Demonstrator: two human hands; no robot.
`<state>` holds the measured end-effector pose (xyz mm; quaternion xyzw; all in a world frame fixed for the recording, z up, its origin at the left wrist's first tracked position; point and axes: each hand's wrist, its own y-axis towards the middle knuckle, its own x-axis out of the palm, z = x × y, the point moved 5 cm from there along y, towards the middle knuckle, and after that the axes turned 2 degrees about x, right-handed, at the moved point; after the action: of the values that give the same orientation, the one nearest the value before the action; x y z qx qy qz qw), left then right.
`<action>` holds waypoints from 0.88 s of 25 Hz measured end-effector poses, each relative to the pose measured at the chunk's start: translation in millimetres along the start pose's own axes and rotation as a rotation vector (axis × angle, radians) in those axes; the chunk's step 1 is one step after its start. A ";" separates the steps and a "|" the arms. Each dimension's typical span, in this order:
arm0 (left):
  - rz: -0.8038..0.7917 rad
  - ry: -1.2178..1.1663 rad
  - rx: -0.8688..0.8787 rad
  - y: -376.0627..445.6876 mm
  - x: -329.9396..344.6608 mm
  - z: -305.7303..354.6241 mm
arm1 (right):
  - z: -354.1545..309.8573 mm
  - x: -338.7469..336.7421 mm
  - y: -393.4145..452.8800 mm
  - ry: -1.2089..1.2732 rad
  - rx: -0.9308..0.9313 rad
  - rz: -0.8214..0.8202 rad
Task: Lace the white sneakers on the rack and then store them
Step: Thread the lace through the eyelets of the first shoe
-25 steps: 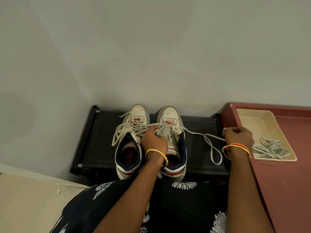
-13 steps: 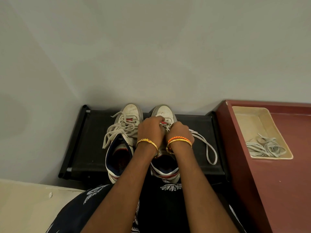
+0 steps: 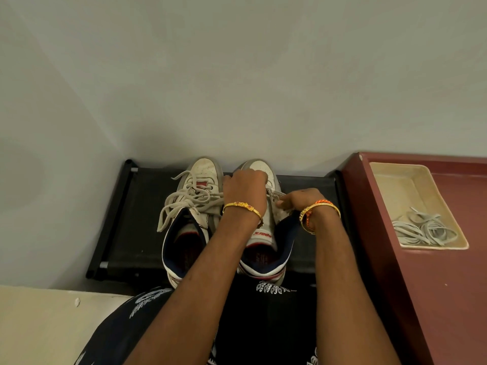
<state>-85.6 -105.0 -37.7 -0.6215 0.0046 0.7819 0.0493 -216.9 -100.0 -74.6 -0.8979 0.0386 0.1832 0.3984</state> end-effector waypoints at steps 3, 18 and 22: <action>-0.159 0.105 0.028 2.2 18.2 10.5 | -0.7 -0.2 -0.1 -0.045 -0.028 -0.027; -0.217 -0.410 -0.085 15.7 39.3 -21.9 | -1.3 -0.3 1.8 -0.054 -0.071 -0.014; -0.157 -0.849 -0.419 20.0 41.7 -42.1 | 1.6 -1.5 2.4 -0.008 -0.027 -0.028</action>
<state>-55.6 -124.8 -88.9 -0.2421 -0.2205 0.9446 -0.0206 -219.2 -100.5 -76.7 -0.9030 0.0219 0.1815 0.3887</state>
